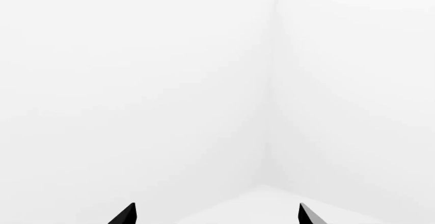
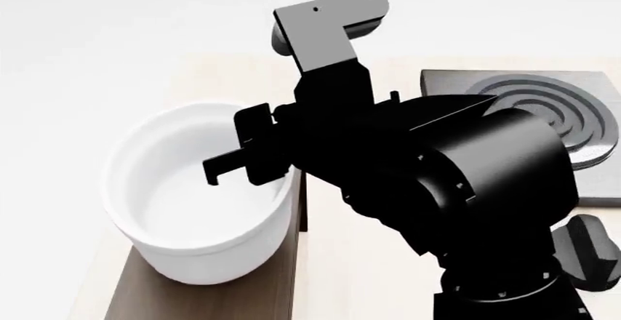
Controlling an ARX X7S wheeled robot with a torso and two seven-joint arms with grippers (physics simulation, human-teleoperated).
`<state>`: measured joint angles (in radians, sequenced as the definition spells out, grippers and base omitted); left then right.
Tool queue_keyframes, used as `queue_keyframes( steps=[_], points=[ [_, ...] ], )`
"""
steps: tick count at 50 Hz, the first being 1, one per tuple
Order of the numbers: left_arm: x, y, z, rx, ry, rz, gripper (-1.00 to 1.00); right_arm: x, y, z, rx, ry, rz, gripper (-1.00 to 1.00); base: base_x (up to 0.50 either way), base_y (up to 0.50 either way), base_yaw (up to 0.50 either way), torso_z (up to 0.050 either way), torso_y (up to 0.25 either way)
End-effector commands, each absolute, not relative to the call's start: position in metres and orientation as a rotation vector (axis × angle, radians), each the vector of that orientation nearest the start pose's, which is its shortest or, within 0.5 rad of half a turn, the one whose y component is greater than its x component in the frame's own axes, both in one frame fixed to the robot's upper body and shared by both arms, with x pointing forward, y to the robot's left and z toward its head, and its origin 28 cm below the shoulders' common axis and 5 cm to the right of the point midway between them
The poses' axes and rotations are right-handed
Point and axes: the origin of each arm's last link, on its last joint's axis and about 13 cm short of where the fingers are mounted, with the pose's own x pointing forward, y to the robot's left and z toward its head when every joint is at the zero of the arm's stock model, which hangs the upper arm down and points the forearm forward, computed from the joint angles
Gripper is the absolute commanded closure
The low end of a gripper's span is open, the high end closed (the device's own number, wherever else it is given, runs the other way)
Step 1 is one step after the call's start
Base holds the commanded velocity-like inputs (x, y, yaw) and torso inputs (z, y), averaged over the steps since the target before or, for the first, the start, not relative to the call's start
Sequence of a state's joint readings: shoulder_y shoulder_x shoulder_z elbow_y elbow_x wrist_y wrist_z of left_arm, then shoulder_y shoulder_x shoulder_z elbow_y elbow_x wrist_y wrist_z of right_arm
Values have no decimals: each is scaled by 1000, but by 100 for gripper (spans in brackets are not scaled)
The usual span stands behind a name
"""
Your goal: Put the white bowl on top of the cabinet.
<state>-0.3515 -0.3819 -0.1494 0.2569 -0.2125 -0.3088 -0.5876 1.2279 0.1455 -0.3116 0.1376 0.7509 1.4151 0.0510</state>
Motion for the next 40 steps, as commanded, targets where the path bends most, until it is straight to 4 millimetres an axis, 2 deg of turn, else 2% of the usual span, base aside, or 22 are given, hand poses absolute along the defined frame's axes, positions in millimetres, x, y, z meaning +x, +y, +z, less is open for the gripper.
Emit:
queue_keyframes(
  steps=[1, 2, 21, 22, 40],
  points=[
    [266, 313, 156, 42, -364, 702, -100, 341, -61, 265, -75, 433, 584, 100, 0, 0, 0, 0, 0],
    [265, 312, 158, 6, -357, 689, -100, 341, -61, 264, -80, 432, 587, 100, 0, 0, 0, 0, 0],
    [266, 312, 156, 57, -367, 704, -100, 347, -61, 253, -77, 454, 573, 100, 0, 0, 1, 0, 0],
    [266, 312, 156, 65, -369, 707, -100, 348, -61, 253, -74, 462, 567, -100, 0, 0, 0, 0, 0],
    [266, 313, 156, 57, -367, 705, -100, 347, -65, 265, -84, 324, 554, -100, 0, 0, 0, 0, 0]
  ],
)
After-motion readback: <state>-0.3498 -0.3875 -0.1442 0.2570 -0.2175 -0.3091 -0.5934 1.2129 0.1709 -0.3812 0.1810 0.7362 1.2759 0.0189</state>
